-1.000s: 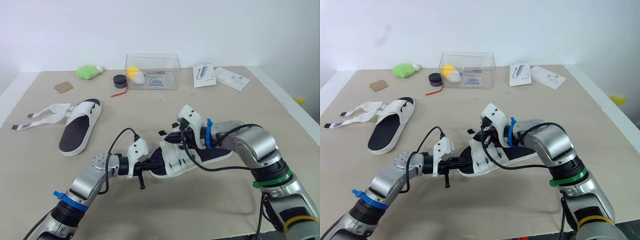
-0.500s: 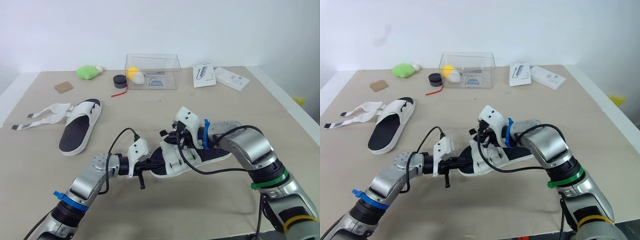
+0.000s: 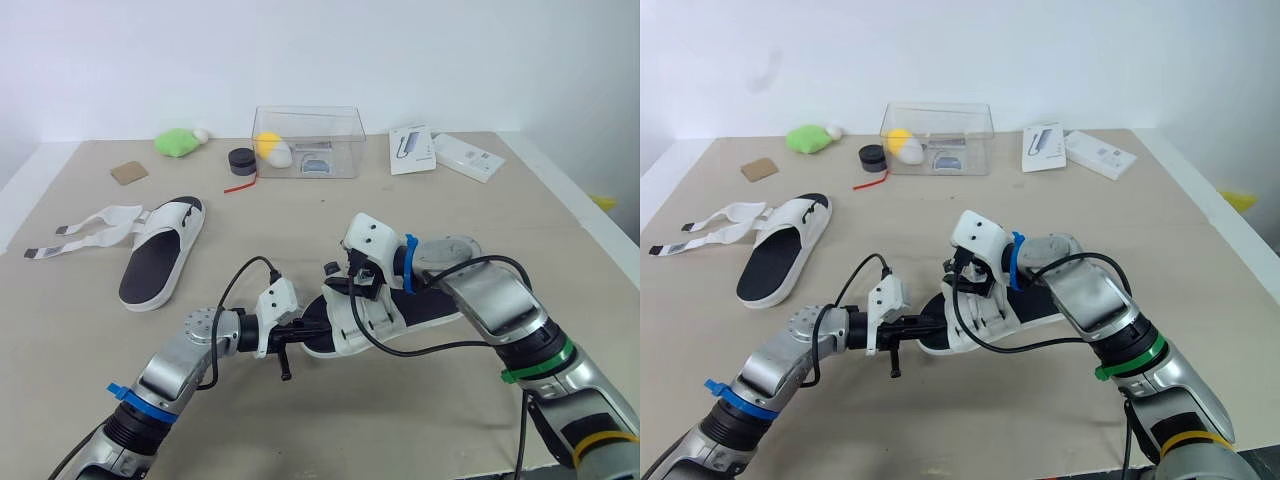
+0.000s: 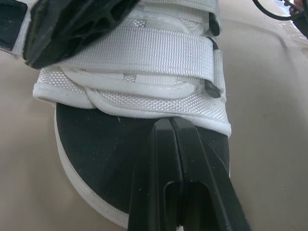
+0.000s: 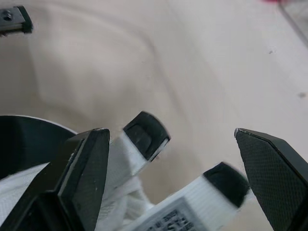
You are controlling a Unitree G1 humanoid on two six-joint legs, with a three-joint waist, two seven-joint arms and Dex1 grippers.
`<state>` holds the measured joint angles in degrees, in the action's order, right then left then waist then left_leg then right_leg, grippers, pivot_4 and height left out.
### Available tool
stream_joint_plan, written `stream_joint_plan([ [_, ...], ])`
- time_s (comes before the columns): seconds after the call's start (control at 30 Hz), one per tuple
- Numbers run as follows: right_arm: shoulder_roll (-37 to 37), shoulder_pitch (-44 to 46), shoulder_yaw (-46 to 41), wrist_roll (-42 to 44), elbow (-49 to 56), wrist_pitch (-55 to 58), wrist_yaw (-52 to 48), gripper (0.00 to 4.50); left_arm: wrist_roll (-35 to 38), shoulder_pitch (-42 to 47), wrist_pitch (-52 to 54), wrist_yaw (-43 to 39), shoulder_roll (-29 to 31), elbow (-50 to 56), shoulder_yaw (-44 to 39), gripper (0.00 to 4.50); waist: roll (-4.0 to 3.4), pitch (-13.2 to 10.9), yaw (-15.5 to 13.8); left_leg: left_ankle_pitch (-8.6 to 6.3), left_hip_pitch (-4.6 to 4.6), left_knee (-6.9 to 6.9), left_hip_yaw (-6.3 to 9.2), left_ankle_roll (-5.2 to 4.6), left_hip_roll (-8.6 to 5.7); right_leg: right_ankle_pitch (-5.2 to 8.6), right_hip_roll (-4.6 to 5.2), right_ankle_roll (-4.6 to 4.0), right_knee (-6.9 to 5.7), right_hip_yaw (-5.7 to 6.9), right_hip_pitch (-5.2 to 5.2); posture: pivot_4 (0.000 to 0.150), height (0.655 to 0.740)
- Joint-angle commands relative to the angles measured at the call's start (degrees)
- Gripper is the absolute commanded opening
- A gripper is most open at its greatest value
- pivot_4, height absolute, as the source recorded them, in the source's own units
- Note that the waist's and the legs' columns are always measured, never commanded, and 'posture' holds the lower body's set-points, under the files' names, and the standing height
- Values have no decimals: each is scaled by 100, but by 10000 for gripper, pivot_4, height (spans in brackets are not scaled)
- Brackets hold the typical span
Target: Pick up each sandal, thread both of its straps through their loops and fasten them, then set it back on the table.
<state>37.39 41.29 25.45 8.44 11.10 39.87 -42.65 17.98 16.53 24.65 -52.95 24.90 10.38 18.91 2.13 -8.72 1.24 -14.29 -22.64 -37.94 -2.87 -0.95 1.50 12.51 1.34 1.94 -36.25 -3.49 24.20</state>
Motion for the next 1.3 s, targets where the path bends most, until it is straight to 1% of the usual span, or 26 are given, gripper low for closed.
stream_joint_plan([
  [0.03,76,-8,-36,-491,-311,-532,30,44450,-145,-128,121,6,9,-206,171,0,0,0,-1,0,0,0,-1,0,0,0,0,0,0,0,-1,1500,7400],
  [0.13,25,24,-175,-848,-796,-1474,248,44450,-153,-115,109,11,-6,-225,173,0,0,0,-3,0,1,-2,-1,0,-1,-1,1,1,0,0,-2,1500,7400],
  [0.2,-16,20,-553,-720,-1098,-1785,274,44450,-163,-97,98,17,-14,-246,161,0,0,0,-8,0,1,-4,-2,0,-4,-2,3,3,0,0,-4,1500,7400],
  [0.3,18,-28,-1274,-298,-1462,-2737,31,44450,-167,-83,77,14,7,-253,109,0,0,-1,-11,0,-2,-5,-2,0,-9,-5,7,8,5,-2,-4,1500,7400],
  [0.33,84,-55,-1447,-297,-1604,-3276,-17,44450,-155,-81,81,15,16,-236,80,0,0,-1,-11,0,-3,-4,-4,0,-9,-5,7,9,6,-4,-4,1500,7400],
  [0.4,416,-281,-1680,-394,-1894,-5337,-393,44450,-128,-71,97,44,36,-146,-6,0,0,-1,-18,-1,-4,-3,-4,-1,-12,-11,8,20,8,-7,-4,1500,7400],
  [0.43,563,-428,-1782,-315,-2016,-6280,-690,44450,-91,-67,117,68,35,-99,-68,0,-1,-2,-21,-1,-7,-2,-1,-2,-15,-15,8,32,10,-6,-5,1500,7400],
  [0.47,786,-580,-1832,-420,-2249,-7147,-808,44450,-41,-65,139,107,31,-31,-153,0,-1,-2,-17,-3,-8,1,-1,-4,-17,-9,9,44,12,-3,-5,1500,7400],
  [0.53,1024,-745,-1929,-430,-2721,-8189,-995,44450,3,-45,159,197,20,62,-284,0,0,-3,0,-6,-6,7,-4,-7,-17,-7,9,46,15,-9,-6,1500,7400],
  [0.57,1152,-793,-1966,-493,-3016,-8795,-1017,44811,56,-33,187,235,14,132,-367,2471,0,-4,2,-6,-5,6,-5,-6,-17,-7,9,45,15,-11,-5,1500,7400],
  [0.6,1215,-800,-1985,-516,-3224,-9196,-1043,45000,92,-21,206,255,11,168,-419,3954,-4,-13,15,-6,-3,6,-7,-6,-16,-9,9,44,15,-15,-6,1500,7400],
  [0.63,1315,-777,-1958,-619,-3482,-9729,-1047,45000,158,-13,263,270,14,226,-488,7475,-6,-21,27,-6,3,6,-14,-6,-14,-14,7,41,13,-24,-6,1500,7400],
  [0.67,1394,-740,-1926,-718,-3721,-10193,-1035,45000,230,-15,319,265,28,296,-551,11163,-15,-35,46,-6,8,6,-20,-6,-12,-18,5,35,13,-28,-6,1500,7400],
  [0.7,1460,-679,-1905,-874,-3978,-10675,-970,45000,307,-33,367,263,51,385,-641,17591,-23,-43,71,-4,12,6,-25,-7,-9,-19,2,23,12,-34,-5,1500,7400],
  [0.77,1524,-554,-1869,-1168,-4374,-11417,-846,45000,441,-71,436,267,114,528,-793,24746,-23,-44,97,-2,20,6,-31,-8,-5,-16,-4,8,6,-44,-5,1500,7400],
  [0.8,1540,-505,-1868,-1418,-4556,-11861,-790,45000,500,-94,451,285,151,598,-897,27349,-26,-47,129,-1,22,6,-31,-8,-2,-16,-7,5,4,-44,-6,1500,7400],
  [0.83,1549,-489,-1862,-1708,-4724,-12227,-751,45000,572,-112,478,293,183,669,-1006,34269,-27,-47,131,0,23,6,-33,-8,-1,-17,-8,4,3,-45,-5,1500,7400],
  [0.9,1492,-462,-1893,-2114,-4991,-12645,-600,45000,647,-113,524,291,231,725,-1132,39916,-26,-48,135,0,25,7,-31,-8,0,-15,-8,2,2,-44,-7,1500,7400],
  [0.93,1423,-460,-1913,-2192,-5046,-12668,-469,45000,670,-92,521,295,235,719,-1165,44056,-26,-48,136,0,24,8,-32,-8,0,-14,-7,1,2,-45,-7,1500,7400],
  [1.0,1228,-485,-2004,-2552,-5064,-12837,-268,45000,732,-15,525,331,189,704,-1232,44056,-26,-48,139,0,23,9,-36,-8,-1,-17,-5,-6,2,-50,-6,1500,7400],
  [1.03,1099,-498,-2088,-2792,-5057,-12952,-175,45000,766,27,537,341,167,701,-1247,44056,-25,-48,141,0,24,12,-40,-8,-1,-31,-5,-27,2,-54,-5,1500,7400],
  [1.17,651,-437,-2490,-3817,-4987,-13022,301,45000,843,184,603,389,102,713,-1236,44056,-25,-48,136,1,23,12,-42,-5,-5,-44,-2,-5,1,-57,-4,1500,7400],
  [1.3,403,-348,-2637,-4448,-4907,-12938,887,45000,848,262,631,362,131,702,-1173,44056,-25,-49,137,2,22,12,-43,-3,-12,-46,3,-2,1,-60,-4,1500,7400],
])
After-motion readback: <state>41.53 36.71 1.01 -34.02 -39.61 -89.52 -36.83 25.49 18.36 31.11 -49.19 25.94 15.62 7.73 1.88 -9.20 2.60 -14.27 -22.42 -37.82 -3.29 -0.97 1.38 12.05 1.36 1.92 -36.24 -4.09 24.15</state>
